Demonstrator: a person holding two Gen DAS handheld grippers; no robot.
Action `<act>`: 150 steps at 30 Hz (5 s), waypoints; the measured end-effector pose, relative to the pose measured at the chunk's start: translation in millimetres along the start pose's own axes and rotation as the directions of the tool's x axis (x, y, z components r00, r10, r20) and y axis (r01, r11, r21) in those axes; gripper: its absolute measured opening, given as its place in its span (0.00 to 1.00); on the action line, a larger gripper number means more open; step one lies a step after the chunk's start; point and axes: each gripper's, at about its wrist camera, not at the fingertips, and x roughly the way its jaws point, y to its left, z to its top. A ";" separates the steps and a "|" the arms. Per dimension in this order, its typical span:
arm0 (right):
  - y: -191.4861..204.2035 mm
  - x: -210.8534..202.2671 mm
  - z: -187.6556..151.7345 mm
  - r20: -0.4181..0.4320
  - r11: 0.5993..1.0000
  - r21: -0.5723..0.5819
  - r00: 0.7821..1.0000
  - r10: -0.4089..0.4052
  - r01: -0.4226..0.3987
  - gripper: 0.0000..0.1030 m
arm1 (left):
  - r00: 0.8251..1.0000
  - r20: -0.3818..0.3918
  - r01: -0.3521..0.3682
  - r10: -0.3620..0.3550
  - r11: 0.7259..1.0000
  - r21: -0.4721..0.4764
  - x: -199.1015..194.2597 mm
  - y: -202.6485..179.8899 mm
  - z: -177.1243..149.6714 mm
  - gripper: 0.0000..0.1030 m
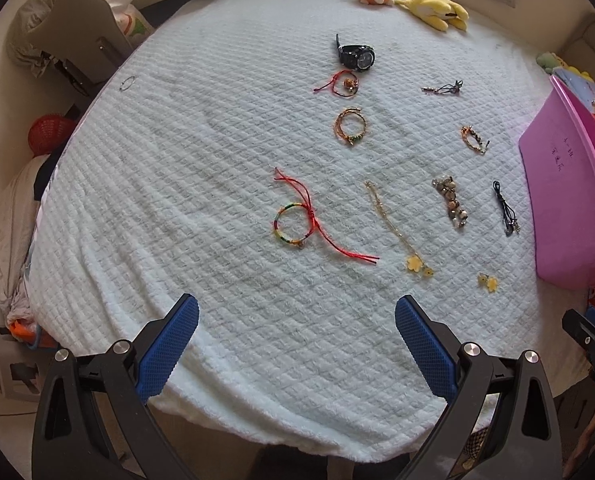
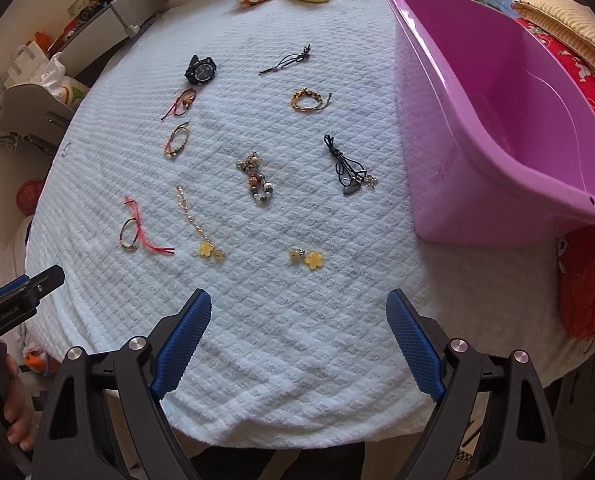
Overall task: Organize jewelry
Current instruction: 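Move the left tool toward the rainbow red-string bracelet while the right tool approaches the yellow flower keychain, then close the left tool on the rainbow bracelet while the right tool grips the yellow flower keychain, then carry the rainbow bracelet and flower keychain in both tools over the pink tub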
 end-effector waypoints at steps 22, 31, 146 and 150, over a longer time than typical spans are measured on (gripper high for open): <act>0.1 125.7 -26.7 0.230 0.996 0.030 0.969 -0.089 0.085 0.83 | 0.982 0.183 0.040 -0.053 0.996 0.074 144.4 2.0 -11.9 0.94; 0.1 143.5 -32.0 0.266 0.995 -0.011 0.959 -0.095 0.102 0.82 | 0.977 0.208 0.040 -0.053 0.997 0.068 161.5 0.7 -15.3 0.94; -254.1 -89.7 167.7 0.083 0.996 -0.041 0.993 0.088 -0.084 0.28 | 0.953 -0.036 0.297 -0.302 0.899 0.323 -89.0 -416.1 115.0 0.06; -263.1 -70.3 175.4 0.036 0.995 -0.023 0.994 0.102 -0.101 0.28 | 0.959 -0.086 0.285 -0.272 0.904 0.320 -69.6 -429.0 117.1 0.06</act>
